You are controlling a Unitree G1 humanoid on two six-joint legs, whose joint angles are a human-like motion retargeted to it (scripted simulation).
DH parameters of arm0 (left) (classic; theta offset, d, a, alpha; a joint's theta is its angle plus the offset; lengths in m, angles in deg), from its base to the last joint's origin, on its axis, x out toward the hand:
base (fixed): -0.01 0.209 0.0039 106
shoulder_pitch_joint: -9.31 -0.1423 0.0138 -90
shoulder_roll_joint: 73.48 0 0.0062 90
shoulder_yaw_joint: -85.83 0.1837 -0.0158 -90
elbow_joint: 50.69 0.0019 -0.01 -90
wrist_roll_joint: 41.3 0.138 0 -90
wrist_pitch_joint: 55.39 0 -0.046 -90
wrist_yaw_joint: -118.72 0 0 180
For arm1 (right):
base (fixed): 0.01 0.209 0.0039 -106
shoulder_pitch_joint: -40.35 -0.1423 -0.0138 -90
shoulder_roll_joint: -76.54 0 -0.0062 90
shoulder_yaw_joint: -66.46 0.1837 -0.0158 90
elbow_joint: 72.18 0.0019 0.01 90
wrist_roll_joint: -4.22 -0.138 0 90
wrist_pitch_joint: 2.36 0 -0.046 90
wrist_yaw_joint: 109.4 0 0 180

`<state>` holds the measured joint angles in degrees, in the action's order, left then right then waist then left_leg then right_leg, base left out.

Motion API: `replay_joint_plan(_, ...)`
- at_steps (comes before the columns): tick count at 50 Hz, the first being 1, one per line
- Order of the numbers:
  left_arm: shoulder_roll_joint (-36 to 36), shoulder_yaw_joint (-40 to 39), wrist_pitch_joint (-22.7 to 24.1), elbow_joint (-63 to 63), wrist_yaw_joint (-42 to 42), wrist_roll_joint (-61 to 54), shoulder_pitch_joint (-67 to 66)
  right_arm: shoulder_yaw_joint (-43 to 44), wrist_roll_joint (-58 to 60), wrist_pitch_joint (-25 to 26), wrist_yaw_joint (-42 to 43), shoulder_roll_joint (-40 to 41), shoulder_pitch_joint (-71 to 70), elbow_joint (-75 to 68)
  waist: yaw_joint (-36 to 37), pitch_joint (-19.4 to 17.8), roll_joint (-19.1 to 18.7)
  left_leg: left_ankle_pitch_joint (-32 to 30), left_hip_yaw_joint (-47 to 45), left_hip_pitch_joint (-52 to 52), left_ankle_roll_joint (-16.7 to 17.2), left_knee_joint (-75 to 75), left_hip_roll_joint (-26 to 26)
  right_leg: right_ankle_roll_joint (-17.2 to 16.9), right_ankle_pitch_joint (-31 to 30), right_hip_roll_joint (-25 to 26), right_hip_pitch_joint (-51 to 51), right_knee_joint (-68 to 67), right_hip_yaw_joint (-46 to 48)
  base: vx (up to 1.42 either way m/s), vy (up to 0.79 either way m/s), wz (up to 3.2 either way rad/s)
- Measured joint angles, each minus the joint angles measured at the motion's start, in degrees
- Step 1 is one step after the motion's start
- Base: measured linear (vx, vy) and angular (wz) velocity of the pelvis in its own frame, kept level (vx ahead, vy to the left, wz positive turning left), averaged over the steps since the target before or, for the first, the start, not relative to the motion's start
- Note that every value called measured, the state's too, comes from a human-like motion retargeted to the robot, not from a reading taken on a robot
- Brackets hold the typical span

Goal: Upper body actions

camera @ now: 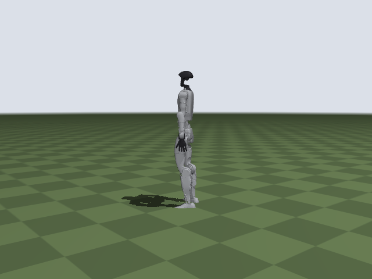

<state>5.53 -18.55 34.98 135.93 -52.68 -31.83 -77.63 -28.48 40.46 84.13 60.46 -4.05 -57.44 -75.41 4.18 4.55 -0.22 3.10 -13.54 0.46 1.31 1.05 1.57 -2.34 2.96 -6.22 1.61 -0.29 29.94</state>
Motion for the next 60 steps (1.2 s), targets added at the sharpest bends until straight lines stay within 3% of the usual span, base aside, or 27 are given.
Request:
replay_joint_plan(5,-5.84,4.39,3.82,-5.85,3.71,-1.6,18.97,10.12,-9.1,12.73,5.33,-6.5,15.91,-4.17,0.23,0.4,0.59,0.22,0.67,-1.24,-0.36,0.67,-0.28,-0.41,-0.14,-0.63,-0.18,0.31,1.29,0.01,0.0,-0.04)
replay_joint_plan(10,-8.31,6.92,8.44,-15.5,6.0,-1.87,29.77,18.26,-15.01,9.88,12.31,-11.26,27.76,-4.17,-0.55,0.84,0.56,0.83,-1.55,-1.41,-0.32,0.96,0.19,-0.53,-0.5,-0.91,-1.21,0.19,0.63,0.01,0.0,-0.39)
replay_joint_plan(15,-7.67,8.39,10.97,-20.48,1.81,0.18,33.7,22.2,-18.49,9.64,16.67,-13.74,32.52,-4.17,-0.38,0.42,0.23,1.31,-3.6,-0.95,-0.28,1.08,0.52,-0.52,-0.65,-0.97,-1.83,-0.15,-0.25,-0.03,0.01,-0.36)
replay_joint_plan(21,-8.15,9.37,10.9,-18.39,2.68,1.3,27.34,20.23,-24.81,10.74,18.35,-10.7,28.44,-4.17,1.1,0.78,-0.3,1.28,-2.83,-1.26,-0.42,1.1,0.18,-0.48,-0.42,-1.19,-1.66,-0.09,0.16,0.0,0.01,0.1)
replay_joint_plan(27,-5.17,7.07,7.71,-7.64,2.69,6.43,12.18,5.16,-21.02,11.86,9.27,-5.66,12.1,-4.17,2.07,1.26,-0.9,0.73,0.01,-1.42,-0.64,0.65,-0.46,-0.32,-0.22,-1.15,-0.97,0.2,0.95,0.0,0.03,0.38)
replay_joint_plan(30,-1.43,3.3,2.51,0.24,1.22,7.39,3.75,-1.47,-12.32,8.61,2.24,-2.42,-0.27,-4.17,2.56,0.88,-1.32,0.74,-0.04,-0.61,-0.58,0.34,-0.42,-0.25,-0.29,-0.92,-0.66,0.13,0.45,0.0,0.0,0.0)
replay_joint_plan(33,1.81,0.33,-3.38,0.78,1.47,4.42,-9.06,-5.06,-6.21,4.34,-5.68,1.66,-9.06,4.96,2.01,0.03,-1.77,0.88,-0.39,0.23,-0.47,0.06,-0.26,-0.04,-0.18,-0.47,-0.6,-0.12,-0.75,0.0,0.0,0.0)
replay_joint_plan(37,4.67,-4.43,-4.03,0.78,2.55,3.56,-25.44,-9.5,-8.28,-1.86,-11.29,5.64,-17.11,19.47,0.91,0.05,-2.26,1.16,-1.31,0.9,-0.16,-0.34,0.12,0.14,-0.1,0.1,-1.06,-0.34,-2.23,0.02,0.0,-0.09)
replay_joint_plan(43,5.94,-11.01,-5.9,0.78,-1.05,3.11,-38.76,-13.07,-11.43,-10.62,-7.47,8.28,-23.9,28.92,0.62,0.39,-2.1,1.52,-1.98,1.39,0.12,-0.44,0.58,0.16,0.03,0.63,-1.1,-0.4,-2.89,0.02,0.0,-0.06)
replay_joint_plan(49,3.86,-13.19,-5.84,0.78,-4.68,-8.77,-31.87,-15.1,-2.56,-12.01,-3.91,5.94,-18.16,28.2,-0.34,0.73,-1.15,1.36,-1.07,1.08,0.09,-0.27,0.4,-0.01,0.39,0.5,-0.37,-0.21,-1.8,0.03,-0.01,0.17)
replay_joint_plan(52,1.77,-12.17,-4.06,0.78,-5.5,-17.65,-21.74,-13.65,3.67,-9.89,-2.0,3.83,-10.94,22.82,0.01,1.23,-0.59,1.25,-0.62,0.71,-0.04,-0.16,0.17,-0.2,0.51,0.24,-0.04,-0.08,-0.83,0.02,0.01,0.06)
replay_joint_plan(55,-0.53,-7.85,-1.89,0.78,-6.29,-22.0,-9.51,-9.39,8.87,-4.25,-0.12,1.74,-3.66,12.22,0.42,1.44,0.23,1.08,0.26,0.5,-0.28,0.05,-0.15,-0.43,0.62,-0.08,0.86,0.18,0.72,0.04,0.01,0.28)
replay_joint_plan(60,-5.43,-2.2,-0.27,-0.82,3.91,-15.79,11.09,4.48,8.44,14.51,1.27,-3.14,7.69,-4.17,-0.47,1.8,1.3,0.9,1.92,-0.47,-0.6,0.59,-0.53,-0.91,0.78,-0.61,1.68,0.51,2.73,0.03,-0.01,0.22)
